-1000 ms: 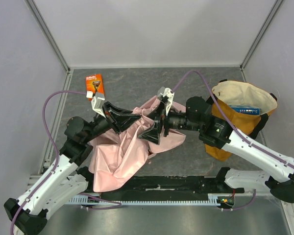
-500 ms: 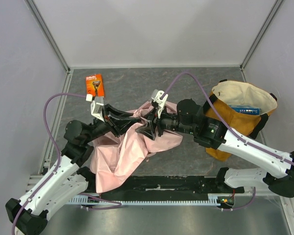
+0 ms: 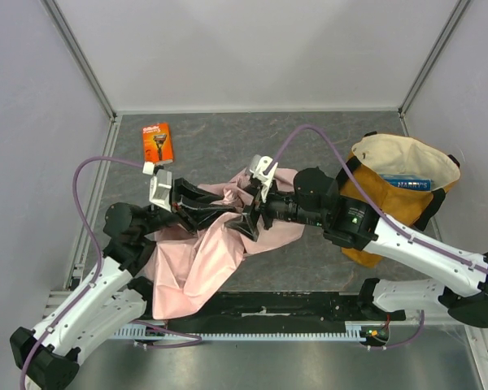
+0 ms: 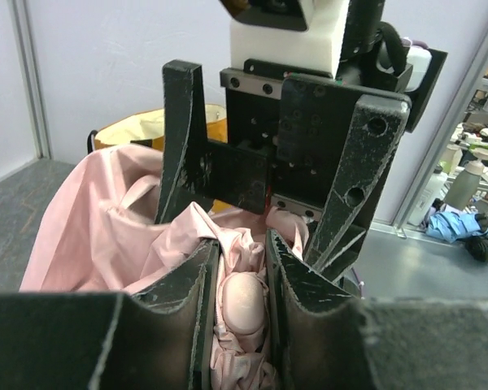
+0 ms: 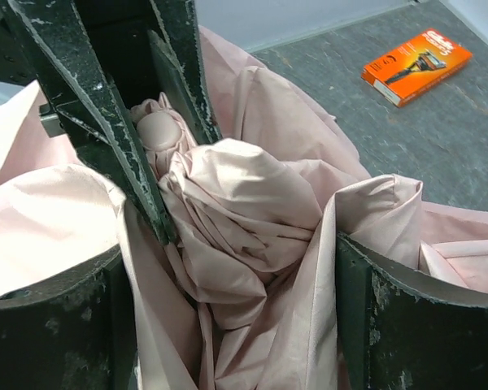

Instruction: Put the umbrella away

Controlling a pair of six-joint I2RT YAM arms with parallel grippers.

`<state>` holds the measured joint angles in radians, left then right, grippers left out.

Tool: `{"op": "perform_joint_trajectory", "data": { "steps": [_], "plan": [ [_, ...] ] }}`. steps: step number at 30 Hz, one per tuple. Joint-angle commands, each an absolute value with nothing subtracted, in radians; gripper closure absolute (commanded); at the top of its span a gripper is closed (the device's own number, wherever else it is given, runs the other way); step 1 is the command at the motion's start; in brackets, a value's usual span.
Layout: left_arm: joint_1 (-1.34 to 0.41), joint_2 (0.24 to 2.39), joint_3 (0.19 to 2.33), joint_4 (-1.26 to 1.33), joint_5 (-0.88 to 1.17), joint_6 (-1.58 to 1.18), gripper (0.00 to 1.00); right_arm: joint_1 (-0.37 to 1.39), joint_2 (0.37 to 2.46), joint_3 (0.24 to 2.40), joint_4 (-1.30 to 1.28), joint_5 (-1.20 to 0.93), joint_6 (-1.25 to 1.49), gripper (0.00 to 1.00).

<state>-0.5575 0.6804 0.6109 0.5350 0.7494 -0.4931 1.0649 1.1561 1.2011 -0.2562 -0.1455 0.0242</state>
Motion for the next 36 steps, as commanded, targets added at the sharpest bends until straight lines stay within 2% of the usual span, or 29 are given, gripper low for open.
{"op": "perform_joint_trajectory", "data": {
  "steps": [1, 5, 7, 10, 13, 14, 15, 18, 19, 20, 21, 22, 23, 24, 27, 28, 29, 31, 36],
  "plan": [
    [-0.566, 0.686, 0.652, 0.788, 0.887, -0.543, 0.98, 1.063, 1.219, 1.218, -0.227, -0.210, -0.031, 0.14],
    [-0.566, 0.706, 0.666, 0.824, 0.919, -0.584, 0.98, 1.069, 1.261, 1.218, -0.173, -0.279, -0.034, 0.18],
    [-0.568, 0.715, 0.667, 0.851, 0.934, -0.612, 0.98, 1.069, 1.279, 1.218, -0.155, -0.278, -0.037, 0.24],
    [-0.569, 0.721, 0.655, 0.906, 0.937, -0.653, 0.98, 1.071, 1.293, 1.206, -0.117, -0.291, -0.040, 0.40],
    [-0.566, 0.718, 0.653, 0.919, 0.936, -0.681, 0.98, 1.072, 1.266, 1.142, -0.026, -0.310, -0.022, 0.70],
    [-0.566, 0.713, 0.652, 0.919, 0.931, -0.690, 0.98, 1.072, 1.256, 1.122, -0.012, -0.314, -0.017, 0.87],
    [-0.566, 0.712, 0.653, 0.916, 0.917, -0.702, 0.98, 1.074, 1.246, 1.103, -0.008, -0.316, -0.014, 1.00],
    [-0.566, 0.706, 0.663, 0.872, 0.832, -0.745, 0.98, 1.074, 1.206, 1.043, 0.058, -0.328, -0.008, 1.00],
    [-0.568, 0.704, 0.676, 0.814, 0.790, -0.750, 0.90, 1.074, 1.192, 1.023, 0.064, -0.322, -0.008, 1.00],
    [-0.566, 0.700, 0.698, 0.728, 0.760, -0.749, 0.70, 1.074, 1.177, 1.002, 0.067, -0.304, -0.008, 1.00],
    [-0.568, 0.692, 0.731, 0.636, 0.723, -0.715, 0.54, 1.074, 1.157, 0.983, 0.069, -0.289, -0.012, 1.00],
    [-0.566, 0.681, 0.759, 0.541, 0.691, -0.691, 0.44, 1.072, 1.144, 0.968, 0.069, -0.276, -0.014, 1.00],
    [-0.566, 0.670, 0.787, 0.464, 0.637, -0.674, 0.26, 1.072, 1.129, 0.951, 0.071, -0.270, -0.017, 1.00],
    [-0.566, 0.645, 0.820, 0.346, 0.588, -0.637, 0.16, 1.072, 1.115, 0.936, 0.071, -0.256, -0.018, 1.00],
    [-0.568, 0.580, 0.918, 0.137, 0.465, -0.540, 0.13, 1.072, 1.074, 0.882, 0.078, -0.209, -0.026, 1.00],
    [-0.568, 0.559, 0.955, 0.033, 0.357, -0.513, 0.13, 1.072, 1.051, 0.858, 0.092, -0.189, -0.028, 1.00],
    [-0.566, 0.543, 0.992, -0.066, 0.268, -0.487, 0.15, 1.072, 1.022, 0.830, 0.115, -0.154, -0.017, 1.00],
    [-0.566, 0.517, 1.034, -0.225, 0.157, -0.454, 0.25, 1.071, 0.967, 0.793, 0.156, -0.074, -0.002, 1.00],
    [-0.566, 0.468, 0.990, -0.451, 0.129, -0.433, 0.19, 1.071, 0.864, 0.746, 0.213, -0.015, -0.006, 1.00]
  ]
}}
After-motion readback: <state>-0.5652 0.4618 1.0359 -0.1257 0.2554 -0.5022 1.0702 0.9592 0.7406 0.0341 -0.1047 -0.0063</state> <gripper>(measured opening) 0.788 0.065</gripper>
